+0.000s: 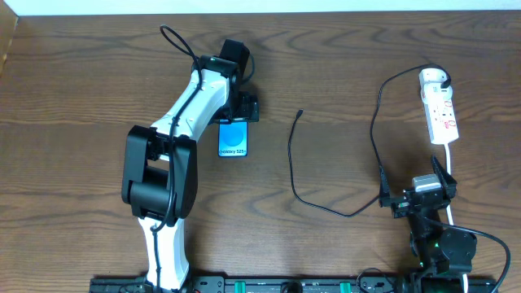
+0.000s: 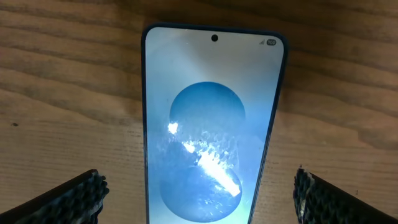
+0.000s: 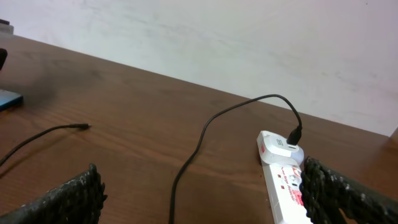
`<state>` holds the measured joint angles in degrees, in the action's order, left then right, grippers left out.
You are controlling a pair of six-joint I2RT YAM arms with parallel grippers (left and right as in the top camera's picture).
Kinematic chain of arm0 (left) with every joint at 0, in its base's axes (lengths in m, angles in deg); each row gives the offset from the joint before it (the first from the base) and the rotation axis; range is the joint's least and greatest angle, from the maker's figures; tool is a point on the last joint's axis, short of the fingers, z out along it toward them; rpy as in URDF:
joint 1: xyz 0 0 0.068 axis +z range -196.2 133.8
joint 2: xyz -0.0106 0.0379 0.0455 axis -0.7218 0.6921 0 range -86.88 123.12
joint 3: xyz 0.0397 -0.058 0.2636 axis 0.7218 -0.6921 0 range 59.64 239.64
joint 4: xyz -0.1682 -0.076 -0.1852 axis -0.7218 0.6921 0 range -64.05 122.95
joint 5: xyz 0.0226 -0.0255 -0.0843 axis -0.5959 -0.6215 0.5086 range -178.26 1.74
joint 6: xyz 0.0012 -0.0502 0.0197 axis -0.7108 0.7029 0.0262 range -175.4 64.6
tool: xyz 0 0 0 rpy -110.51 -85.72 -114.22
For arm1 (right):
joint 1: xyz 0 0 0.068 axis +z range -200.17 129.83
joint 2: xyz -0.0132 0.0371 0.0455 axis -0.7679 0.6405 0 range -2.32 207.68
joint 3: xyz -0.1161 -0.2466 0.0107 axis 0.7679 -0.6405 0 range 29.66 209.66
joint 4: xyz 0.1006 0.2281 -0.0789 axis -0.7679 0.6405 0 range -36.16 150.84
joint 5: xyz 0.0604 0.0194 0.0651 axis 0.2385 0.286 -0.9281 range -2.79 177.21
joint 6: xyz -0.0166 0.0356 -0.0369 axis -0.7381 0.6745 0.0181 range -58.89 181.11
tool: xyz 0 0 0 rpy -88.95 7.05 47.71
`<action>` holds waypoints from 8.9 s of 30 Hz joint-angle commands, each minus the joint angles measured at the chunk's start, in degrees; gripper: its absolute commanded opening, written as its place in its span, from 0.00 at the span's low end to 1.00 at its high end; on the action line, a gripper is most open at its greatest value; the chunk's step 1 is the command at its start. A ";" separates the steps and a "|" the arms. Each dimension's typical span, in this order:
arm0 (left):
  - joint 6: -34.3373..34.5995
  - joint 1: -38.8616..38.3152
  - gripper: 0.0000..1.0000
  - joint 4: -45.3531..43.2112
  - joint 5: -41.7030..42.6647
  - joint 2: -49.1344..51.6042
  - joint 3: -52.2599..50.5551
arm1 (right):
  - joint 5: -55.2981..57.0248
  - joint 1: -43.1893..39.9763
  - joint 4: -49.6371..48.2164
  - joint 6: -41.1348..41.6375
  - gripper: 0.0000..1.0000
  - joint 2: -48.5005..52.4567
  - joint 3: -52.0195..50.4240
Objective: Plug charger to phone and switch on socket
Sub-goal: 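Lower the left gripper onto the phone's top edge, then close the left gripper on the phone's top edge and lift it, then tilt the held phone upright, bottom edge toward the right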
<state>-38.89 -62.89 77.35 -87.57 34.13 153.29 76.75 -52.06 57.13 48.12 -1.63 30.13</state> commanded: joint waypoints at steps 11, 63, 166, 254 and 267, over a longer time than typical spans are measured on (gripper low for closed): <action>0.33 -0.17 0.98 -1.25 -1.16 4.39 -0.48 | 0.00 0.46 0.15 0.74 0.99 -0.39 -0.17; 1.60 -0.17 0.98 -1.36 0.35 5.29 -0.70 | 0.00 0.46 0.15 0.72 0.99 -0.39 -0.17; -3.78 -0.11 0.67 -4.44 3.37 6.69 -3.06 | 0.00 0.46 0.15 0.72 0.99 -0.39 -0.17; 33.81 19.02 0.67 3.63 75.41 -2.29 -0.72 | 0.00 0.46 0.15 0.72 0.99 -0.39 -0.17; 35.32 18.91 0.67 3.63 75.43 -2.29 -0.72 | 0.00 0.46 0.15 0.72 0.99 -0.39 -0.17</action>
<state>-4.16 -44.10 80.87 -15.07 33.30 152.24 76.75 -52.06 57.13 48.12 -1.63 30.13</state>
